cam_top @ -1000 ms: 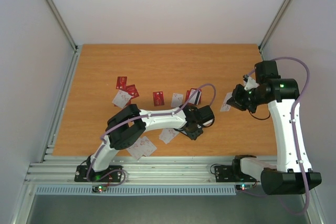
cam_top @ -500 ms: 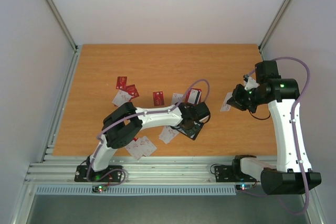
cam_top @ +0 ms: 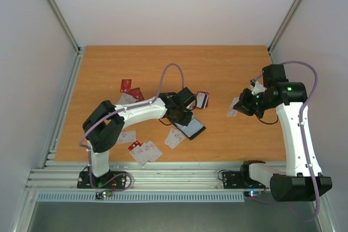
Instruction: Put the credit cards into the card holder
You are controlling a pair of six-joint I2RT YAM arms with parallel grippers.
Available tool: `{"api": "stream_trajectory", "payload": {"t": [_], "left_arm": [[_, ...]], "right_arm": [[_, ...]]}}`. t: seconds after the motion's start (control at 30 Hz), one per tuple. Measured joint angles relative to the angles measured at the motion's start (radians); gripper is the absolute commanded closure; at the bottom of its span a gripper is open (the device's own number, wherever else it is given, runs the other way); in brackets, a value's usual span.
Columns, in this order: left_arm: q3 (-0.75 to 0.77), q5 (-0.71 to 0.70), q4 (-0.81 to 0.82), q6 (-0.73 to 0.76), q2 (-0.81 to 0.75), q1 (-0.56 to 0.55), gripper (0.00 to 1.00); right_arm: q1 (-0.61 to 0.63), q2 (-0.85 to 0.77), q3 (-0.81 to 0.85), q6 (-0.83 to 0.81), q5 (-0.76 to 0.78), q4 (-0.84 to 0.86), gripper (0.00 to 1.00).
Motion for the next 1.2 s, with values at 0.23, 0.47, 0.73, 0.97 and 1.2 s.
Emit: {"api": "stream_trajectory", "payload": {"t": [0.23,0.47,0.73,0.97,1.2], "left_arm": [[-0.134,0.068,0.049,-0.164,-0.017,0.088,0.62],[-0.175,0.092,0.059,-0.208,-0.034,0.188,0.41],[-0.085,0.245,0.039,0.078,-0.044,0.205,0.39],[-0.034,0.268,-0.002,0.253,0.048,0.203,0.41],[-0.021,0.195,-0.031,0.329,0.079,0.204,0.41]], "right_arm": [[0.000,0.000,-0.045,0.009,-0.029,0.034,0.99],[0.000,-0.003,-0.098,0.032,-0.053,0.068,0.99],[0.000,-0.044,-0.213,0.099,-0.126,0.134,0.99],[0.000,-0.075,-0.309,0.148,-0.185,0.183,0.99],[0.000,-0.092,-0.326,0.163,-0.202,0.192,0.99]]}}
